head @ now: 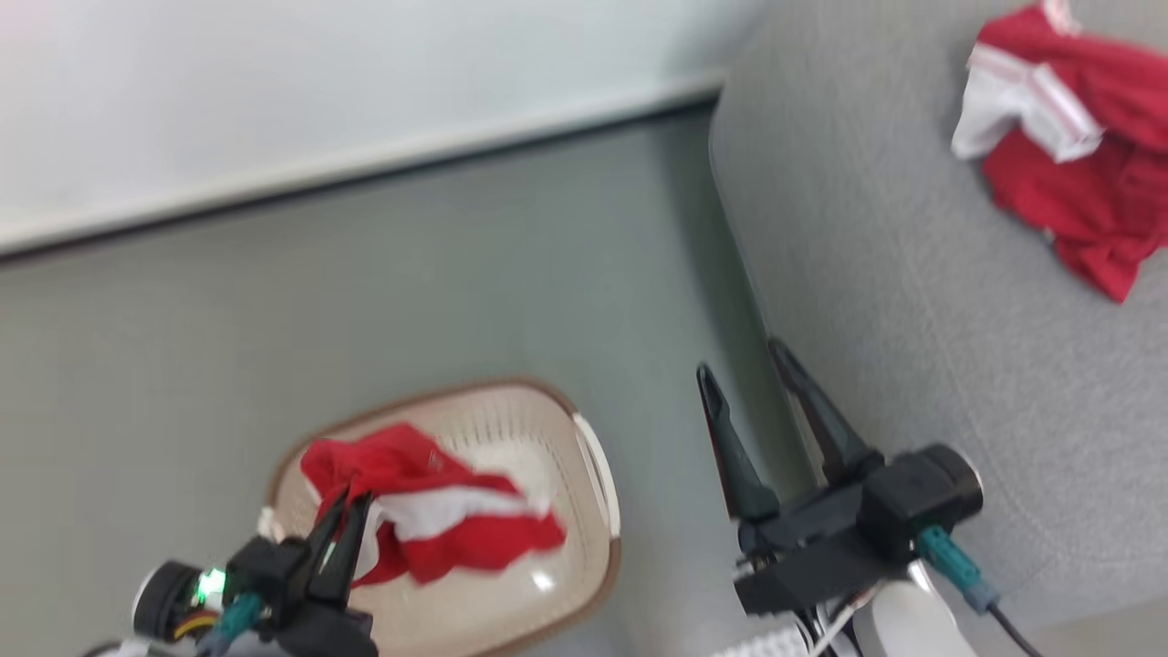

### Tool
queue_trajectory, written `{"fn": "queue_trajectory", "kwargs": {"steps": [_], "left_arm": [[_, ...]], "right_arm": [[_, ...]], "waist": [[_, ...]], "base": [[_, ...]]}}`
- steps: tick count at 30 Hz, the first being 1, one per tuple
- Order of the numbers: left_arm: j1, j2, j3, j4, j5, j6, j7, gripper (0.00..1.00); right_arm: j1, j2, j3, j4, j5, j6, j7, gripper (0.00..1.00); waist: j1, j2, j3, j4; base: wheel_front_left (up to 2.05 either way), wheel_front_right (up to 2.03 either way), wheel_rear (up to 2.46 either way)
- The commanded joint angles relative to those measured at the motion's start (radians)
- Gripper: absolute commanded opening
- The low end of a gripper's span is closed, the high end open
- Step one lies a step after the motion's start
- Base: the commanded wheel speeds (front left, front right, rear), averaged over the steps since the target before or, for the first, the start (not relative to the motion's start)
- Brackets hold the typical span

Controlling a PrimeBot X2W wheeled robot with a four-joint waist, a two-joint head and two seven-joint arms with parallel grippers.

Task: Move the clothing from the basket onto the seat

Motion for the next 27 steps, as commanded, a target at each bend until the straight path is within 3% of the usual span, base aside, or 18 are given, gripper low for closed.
{"fn": "queue_trajectory", "kwargs": {"steps": [1,12,27], "left_arm": [[0.041,-0.002,0.016,-0.019,0.011,0.004,-0.005,0.0],[0.179,-0.012,0.109,-0.198,0.102,0.034,-0.005,0.0],[0.096,-0.017,0.094,-0.273,0.179,-0.027,-0.005,0.0]], "right_arm": [[0.026,-0.011,0.006,0.006,0.005,-0.001,0.0,1.0],[0.116,-0.045,0.068,0.051,0.052,-0.001,0.0,1.0],[0.067,-0.085,0.241,0.094,0.131,-0.001,0.0,1.0]], "waist": [[0.0004,0.0002,-0.147,0.042],[0.0004,0.0002,-0.305,0.03],[0.0004,0.0002,-0.356,-0.01]], "base": [[0.0,0.0,0.0],[0.0,0.0,0.0],[0.0,0.0,0.0]]}}
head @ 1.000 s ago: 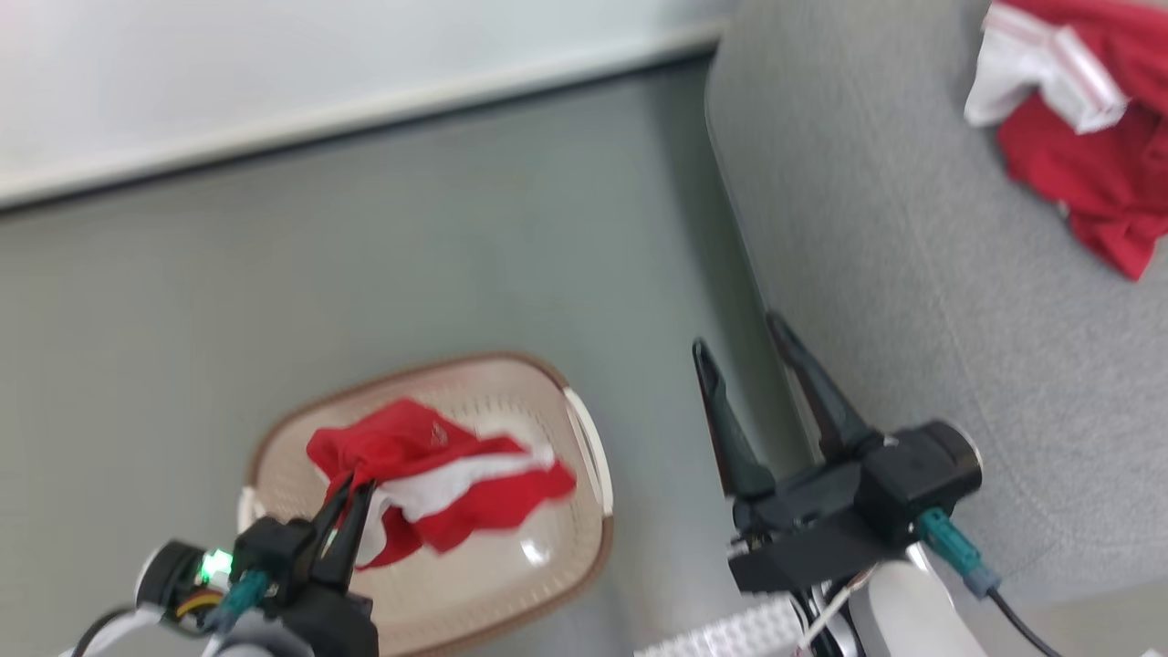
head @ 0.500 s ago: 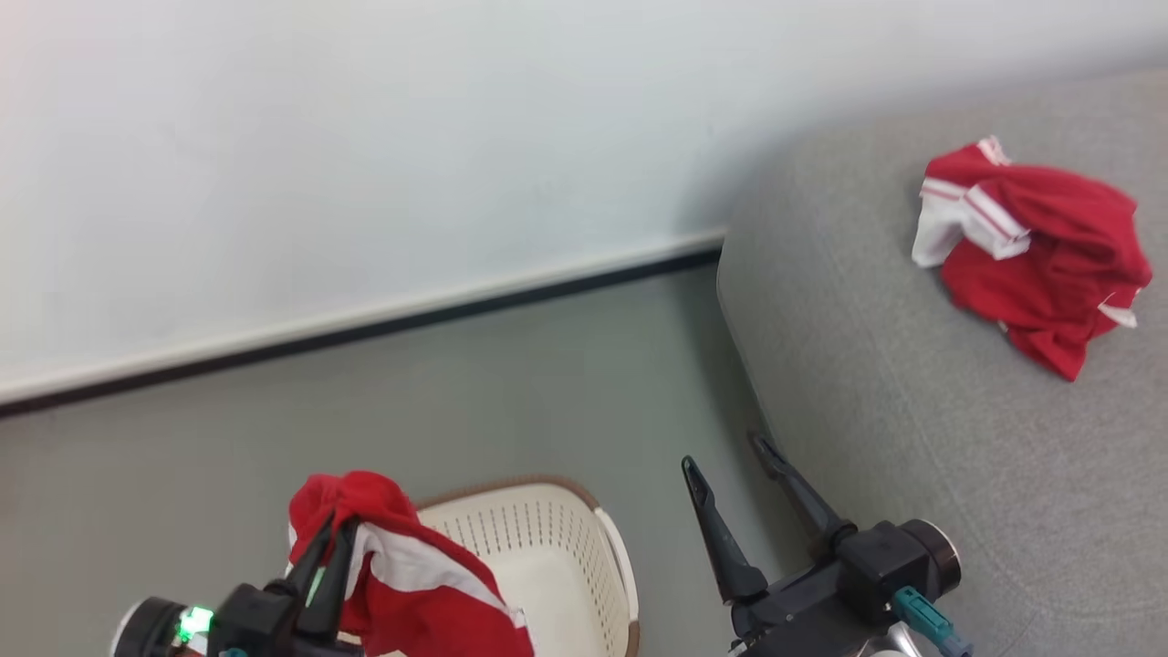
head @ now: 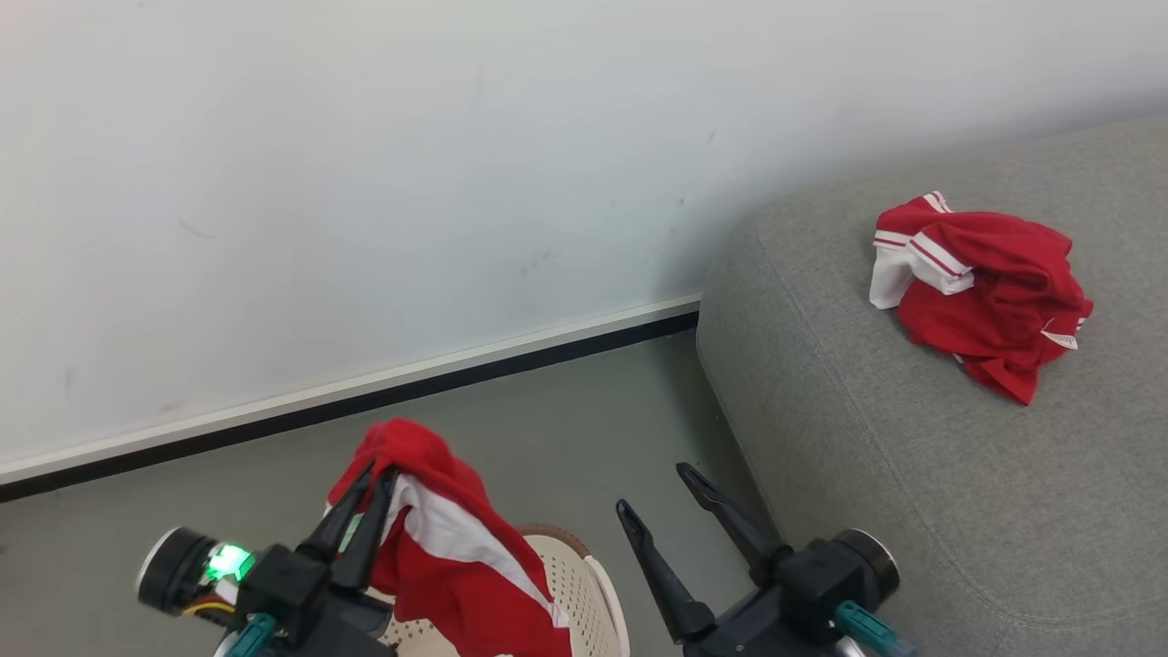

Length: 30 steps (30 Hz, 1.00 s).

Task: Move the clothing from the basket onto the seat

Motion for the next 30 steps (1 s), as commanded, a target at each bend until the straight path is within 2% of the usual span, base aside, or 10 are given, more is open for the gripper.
{"fn": "queue_trajectory", "kwargs": {"steps": [1,9,14,22,23,24,25,26,30], "left_arm": [[-0.021,-0.006,-0.011,0.0,0.014,-0.01,-0.005,0.0],[-0.109,-0.055,-0.076,0.014,0.028,-0.056,-0.005,0.0],[-0.144,-0.086,-0.125,0.038,0.03,-0.081,-0.005,0.0],[-0.176,-0.111,-0.183,0.063,0.042,-0.099,-0.005,0.0],[-0.179,-0.113,-0.191,0.068,0.041,-0.104,-0.005,0.0],[-0.18,-0.113,-0.198,0.074,0.039,-0.108,-0.005,0.0],[-0.183,-0.113,-0.203,0.077,0.038,-0.107,-0.005,0.0],[-0.185,-0.114,-0.206,0.081,0.034,-0.11,-0.005,0.0],[-0.189,-0.116,-0.219,0.101,0.013,-0.117,-0.005,0.0]], "right_arm": [[-0.02,-0.006,0.019,0.009,-0.001,-0.001,0.0,1.0],[-0.105,-0.001,0.139,0.054,0.032,-0.001,0.0,1.0],[-0.148,0.017,0.167,0.144,0.068,-0.001,0.0,1.0],[-0.184,0.036,0.178,0.221,0.074,-0.001,0.0,1.0],[-0.19,0.037,0.177,0.227,0.076,-0.001,0.0,0.78],[-0.192,0.039,0.172,0.229,0.075,-0.001,0.0,0.46],[-0.191,0.041,0.168,0.228,0.075,-0.001,0.0,0.36],[-0.19,0.042,0.167,0.228,0.074,-0.001,0.0,0.0],[-0.197,0.038,0.153,0.21,0.057,-0.001,0.0,0.0]], "waist": [[0.0,0.0001,-0.005,-0.006],[0.0,0.0001,-0.004,-0.013],[0.0,0.0001,-0.006,-0.013],[0.0,0.0001,-0.006,-0.008],[0.0,0.0001,-0.005,-0.007],[0.0,0.0001,-0.004,-0.007],[0.0,0.0001,-0.003,-0.006],[0.0,0.0001,-0.001,-0.006],[0.0,0.0001,0.007,-0.001]], "base": [[0.0,0.0,0.0],[0.0,0.0,0.0],[0.0,0.0,0.0],[0.0,0.0,0.0],[0.0,0.0,0.0],[0.0,0.0,0.0],[0.0,0.0,0.0],[0.0,0.0,0.0],[0.0,0.0,0.0]]}}
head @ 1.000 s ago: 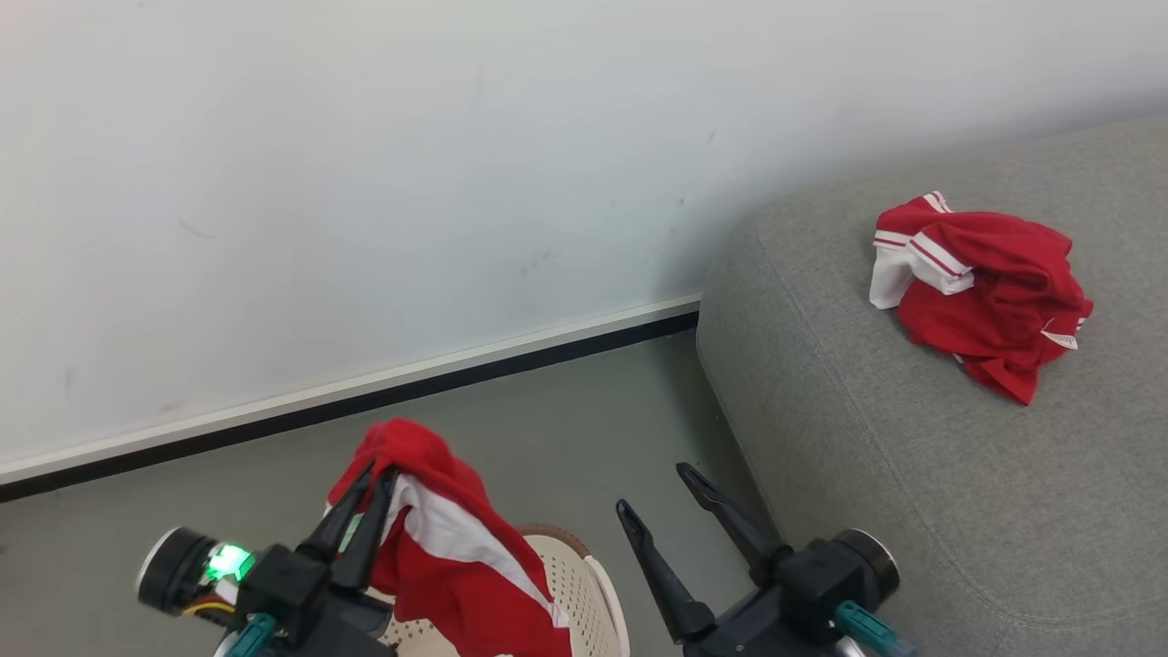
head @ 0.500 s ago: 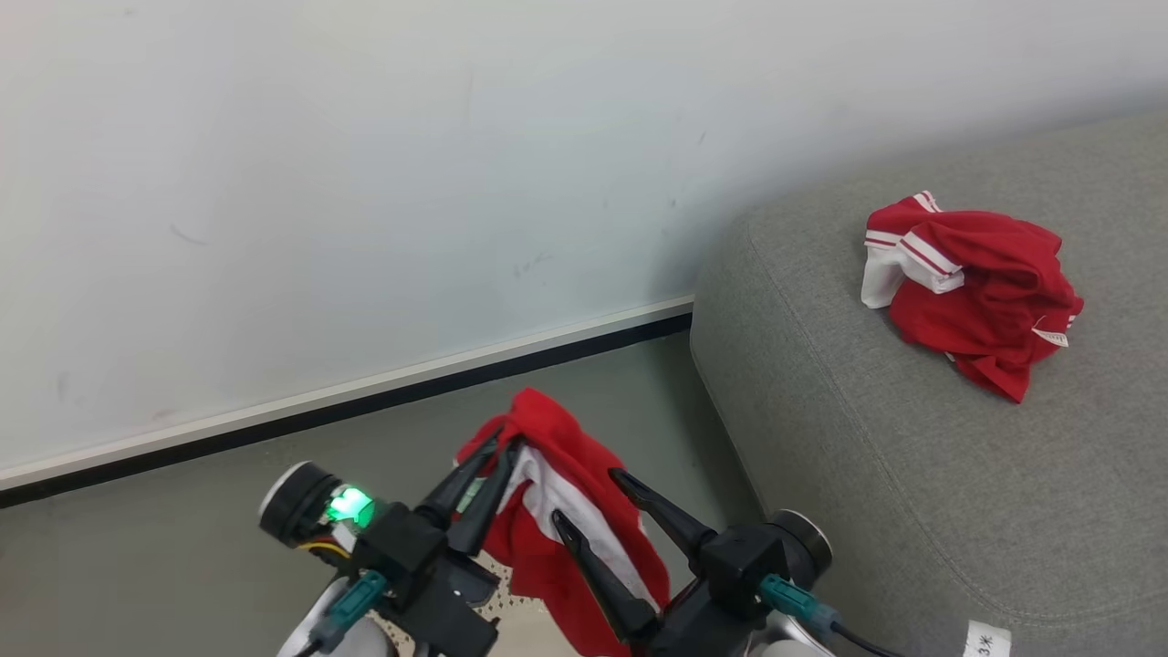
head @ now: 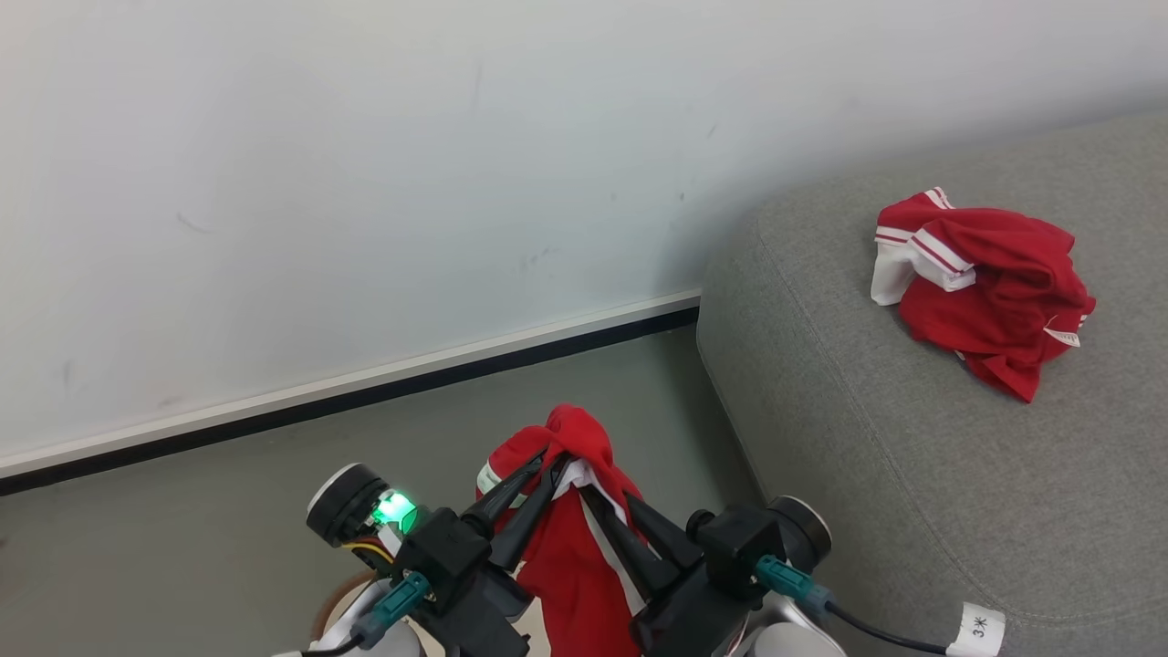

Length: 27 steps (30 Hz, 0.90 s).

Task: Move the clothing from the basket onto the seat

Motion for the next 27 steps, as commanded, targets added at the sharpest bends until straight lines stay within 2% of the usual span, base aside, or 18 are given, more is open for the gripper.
{"fn": "queue_trajectory", "kwargs": {"steps": [1,7,8,10,11,18,27], "left_arm": [[-0.014,0.003,-0.002,0.005,-0.013,0.001,-0.005,0.0],[-0.015,0.013,-0.006,0.02,-0.019,-0.003,0.003,0.0],[-0.014,0.014,-0.006,0.02,-0.024,-0.004,0.006,0.08],[-0.01,0.017,-0.008,0.021,-0.034,-0.008,0.011,0.63],[-0.009,0.02,-0.009,0.021,-0.038,-0.007,0.015,1.0],[-0.001,0.028,-0.016,0.019,-0.061,-0.012,0.03,1.0],[0.002,0.037,-0.018,0.011,-0.079,-0.003,0.035,1.0]], "right_arm": [[-0.008,0.002,-0.005,-0.011,-0.009,-0.001,-0.001,0.0],[0.007,0.004,-0.039,-0.029,-0.027,-0.001,-0.001,0.0],[0.009,0.004,-0.049,-0.032,-0.031,-0.001,-0.001,0.0],[0.016,0.006,-0.067,-0.04,-0.041,-0.001,-0.001,0.0],[0.02,0.008,-0.077,-0.044,-0.046,-0.001,-0.001,0.0],[0.043,0.021,-0.143,-0.065,-0.083,-0.001,-0.001,0.0],[0.047,0.025,-0.177,-0.076,-0.101,-0.001,-0.001,0.0]], "waist": [[0.0,0.0,0.002,0.001],[0.0,0.0,0.003,-0.003],[0.0,0.0,0.002,-0.004],[0.0,0.0,0.001,-0.005],[0.0,0.0,0.0,-0.005],[0.0,0.0,-0.001,-0.003],[0.0,0.0,0.007,-0.007]], "base": [[0.0,0.0,0.0],[0.0,0.0,0.0],[0.0,0.0,0.0],[0.0,0.0,0.0],[0.0,0.0,0.0],[0.0,0.0,0.0],[0.0,0.0,0.0]]}}
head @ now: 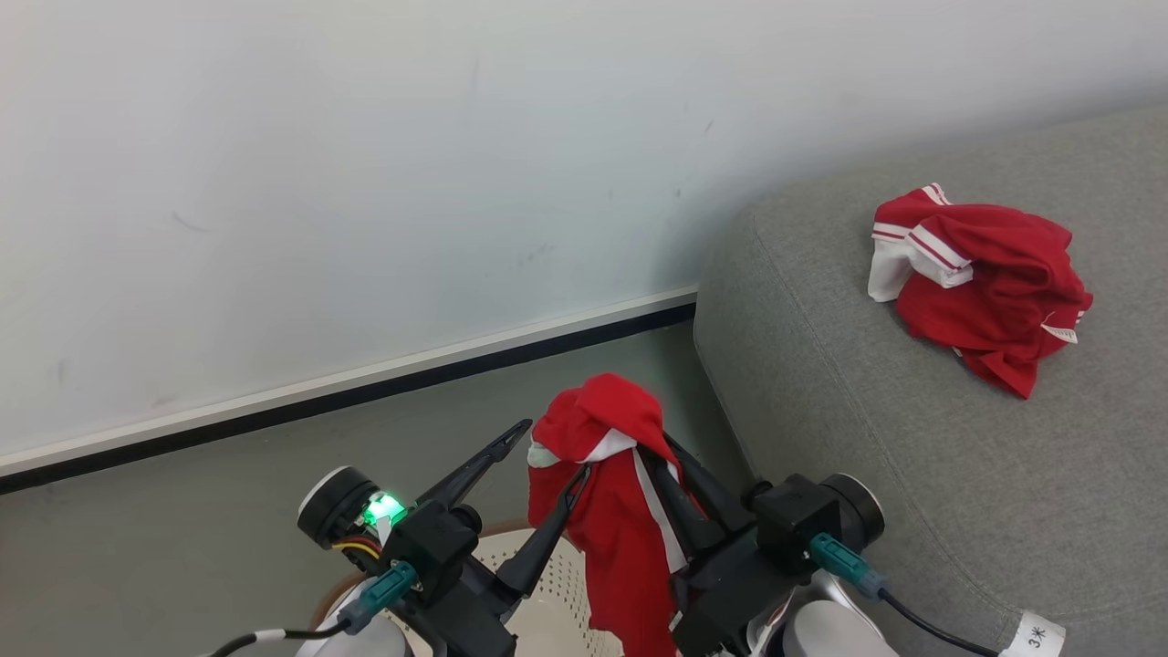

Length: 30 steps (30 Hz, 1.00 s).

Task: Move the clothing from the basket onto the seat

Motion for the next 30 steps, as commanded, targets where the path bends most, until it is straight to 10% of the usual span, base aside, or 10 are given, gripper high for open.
{"fn": "queue_trajectory", "kwargs": {"steps": [1,30], "left_arm": [[0.013,0.009,0.0,-0.004,-0.016,0.006,0.004,1.0],[-0.073,0.057,-0.064,-0.047,-0.008,-0.007,0.042,1.0]], "right_arm": [[0.006,0.004,-0.01,-0.009,-0.009,-0.001,-0.001,0.0],[0.018,0.035,-0.169,-0.17,-0.06,-0.001,-0.001,0.0]], "waist": [[0.0,0.0,0.003,-0.006],[0.0,0.0,0.147,-0.335]], "base": [[0.0,0.0,0.0],[0.0,0.0,0.0]]}}
